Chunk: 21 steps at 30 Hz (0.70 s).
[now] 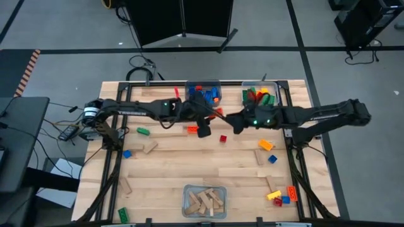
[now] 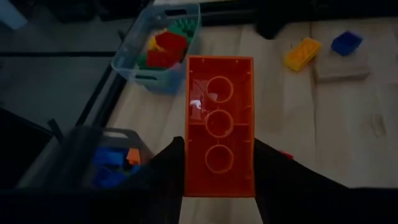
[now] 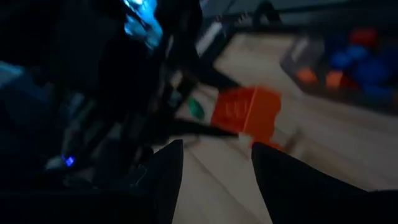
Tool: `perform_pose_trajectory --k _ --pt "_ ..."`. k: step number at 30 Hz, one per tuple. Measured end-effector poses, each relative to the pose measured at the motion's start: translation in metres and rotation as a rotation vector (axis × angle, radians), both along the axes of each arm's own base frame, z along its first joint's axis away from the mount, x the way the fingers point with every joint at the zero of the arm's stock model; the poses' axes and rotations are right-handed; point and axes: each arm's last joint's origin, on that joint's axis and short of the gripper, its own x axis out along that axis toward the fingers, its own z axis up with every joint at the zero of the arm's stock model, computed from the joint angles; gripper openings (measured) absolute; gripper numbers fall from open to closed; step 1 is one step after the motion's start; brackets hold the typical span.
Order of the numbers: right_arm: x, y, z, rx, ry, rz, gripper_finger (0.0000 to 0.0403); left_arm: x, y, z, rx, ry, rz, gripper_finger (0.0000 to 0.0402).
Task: Sort blocks by size
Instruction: Put the large orange game piece into the transparent bin
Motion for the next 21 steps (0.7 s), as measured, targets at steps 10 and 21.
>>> perform_pose_trajectory --k 10,21 --pt "-0.001 -0.023 0.007 -0.028 -0.057 -0.085 0.0204 0.002 0.002 0.017 0.010 -0.052 0.009 0.0158" --pt "0.003 -0.031 0.007 -0.034 -0.076 -0.105 0.0204 0.006 0.004 0.027 0.078 -0.097 -0.012 0.0160"
